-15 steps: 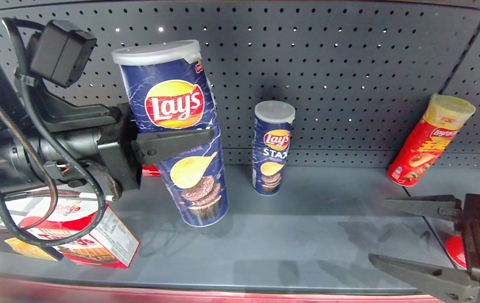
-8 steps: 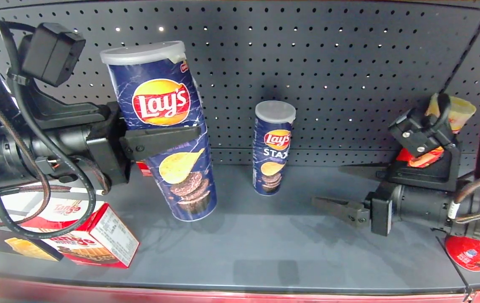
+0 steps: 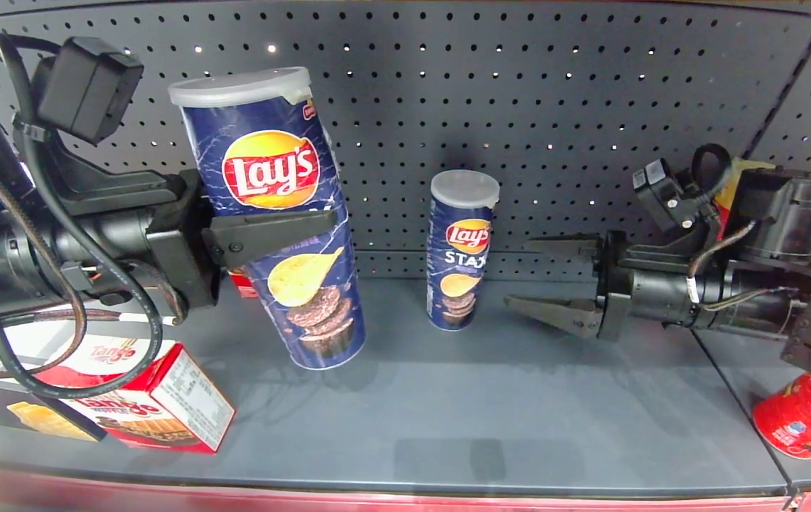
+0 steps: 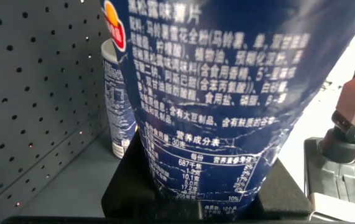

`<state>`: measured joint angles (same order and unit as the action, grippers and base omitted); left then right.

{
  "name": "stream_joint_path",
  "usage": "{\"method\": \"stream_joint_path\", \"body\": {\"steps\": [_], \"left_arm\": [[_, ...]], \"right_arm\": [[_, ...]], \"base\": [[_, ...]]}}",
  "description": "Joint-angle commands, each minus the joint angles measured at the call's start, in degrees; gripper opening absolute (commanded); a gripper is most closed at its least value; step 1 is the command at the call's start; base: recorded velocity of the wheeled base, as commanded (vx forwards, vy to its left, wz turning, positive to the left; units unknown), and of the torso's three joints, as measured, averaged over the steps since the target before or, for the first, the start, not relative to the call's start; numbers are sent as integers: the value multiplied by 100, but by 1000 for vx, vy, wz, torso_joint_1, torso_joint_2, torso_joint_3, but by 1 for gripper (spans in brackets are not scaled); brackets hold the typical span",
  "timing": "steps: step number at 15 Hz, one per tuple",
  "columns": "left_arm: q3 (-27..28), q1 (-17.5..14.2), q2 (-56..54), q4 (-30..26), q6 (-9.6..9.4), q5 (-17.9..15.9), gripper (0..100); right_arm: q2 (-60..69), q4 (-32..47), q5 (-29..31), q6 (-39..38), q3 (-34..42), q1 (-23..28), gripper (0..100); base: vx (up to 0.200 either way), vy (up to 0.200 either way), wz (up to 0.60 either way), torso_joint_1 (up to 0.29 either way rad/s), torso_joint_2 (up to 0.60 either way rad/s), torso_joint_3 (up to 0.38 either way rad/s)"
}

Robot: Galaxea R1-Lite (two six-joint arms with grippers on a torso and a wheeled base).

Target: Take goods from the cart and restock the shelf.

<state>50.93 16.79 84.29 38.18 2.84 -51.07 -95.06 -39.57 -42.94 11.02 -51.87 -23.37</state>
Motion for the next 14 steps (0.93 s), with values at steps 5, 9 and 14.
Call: {"method": "stream_joint_path", "body": {"steps": [5,9,14], "left_arm": [[13,0,18,5,24,-9,0],[4,-9,18,5,24,-9,0],[-31,0,79,128,85,-17,0]], "right_arm": [[-1120,-60,-655,278,-1123,289,100],[-1471,-60,-822,339,-1484,263,100],[-1805,-60,-857,348,-1704,263,100]], "base": [[0,0,0,0,0,0],[0,0,0,0,0,0],[0,0,0,0,0,0]]}}
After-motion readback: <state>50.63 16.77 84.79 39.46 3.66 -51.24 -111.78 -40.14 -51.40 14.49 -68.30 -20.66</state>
